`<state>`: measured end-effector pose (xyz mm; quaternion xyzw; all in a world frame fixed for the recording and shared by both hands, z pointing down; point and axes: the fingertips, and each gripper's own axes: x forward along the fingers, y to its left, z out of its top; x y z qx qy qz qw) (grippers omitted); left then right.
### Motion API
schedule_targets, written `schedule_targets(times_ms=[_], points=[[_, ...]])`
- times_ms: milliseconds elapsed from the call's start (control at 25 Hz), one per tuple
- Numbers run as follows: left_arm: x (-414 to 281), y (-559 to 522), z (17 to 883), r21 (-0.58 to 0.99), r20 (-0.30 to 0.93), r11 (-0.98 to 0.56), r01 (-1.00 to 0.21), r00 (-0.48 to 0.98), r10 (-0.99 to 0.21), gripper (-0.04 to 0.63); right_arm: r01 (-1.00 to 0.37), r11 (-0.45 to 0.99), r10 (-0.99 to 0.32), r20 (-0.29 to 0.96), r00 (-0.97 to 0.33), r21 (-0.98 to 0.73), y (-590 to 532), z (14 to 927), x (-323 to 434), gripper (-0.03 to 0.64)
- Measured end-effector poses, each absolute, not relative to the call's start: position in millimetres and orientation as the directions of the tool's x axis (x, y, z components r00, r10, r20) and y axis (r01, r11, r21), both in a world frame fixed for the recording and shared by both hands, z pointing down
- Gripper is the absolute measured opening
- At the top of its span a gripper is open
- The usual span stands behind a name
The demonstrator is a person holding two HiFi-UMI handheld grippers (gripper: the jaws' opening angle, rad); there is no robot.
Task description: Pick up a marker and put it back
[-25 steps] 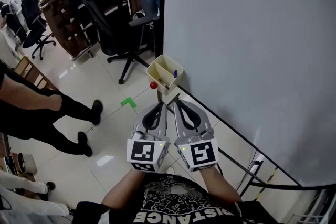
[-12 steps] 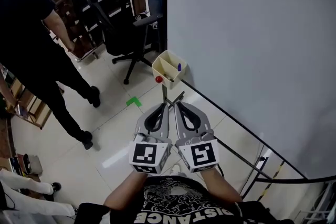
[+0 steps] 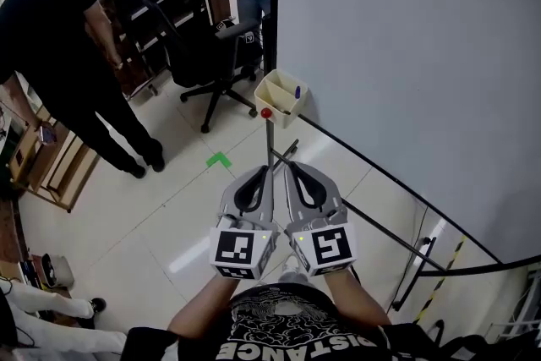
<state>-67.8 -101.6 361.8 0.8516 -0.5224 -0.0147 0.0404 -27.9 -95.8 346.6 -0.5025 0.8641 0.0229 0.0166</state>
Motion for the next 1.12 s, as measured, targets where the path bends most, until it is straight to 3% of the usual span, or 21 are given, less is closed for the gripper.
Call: schedule_targets(times_ms=[1120], points=[[-94,-10,377,0.101,0.026,-0.478,-0.873,0.482,-0.876,0.003,-0.886,0.463,-0.885,-0.028,-0.464,0.033,-1,359,-51,-0.005]])
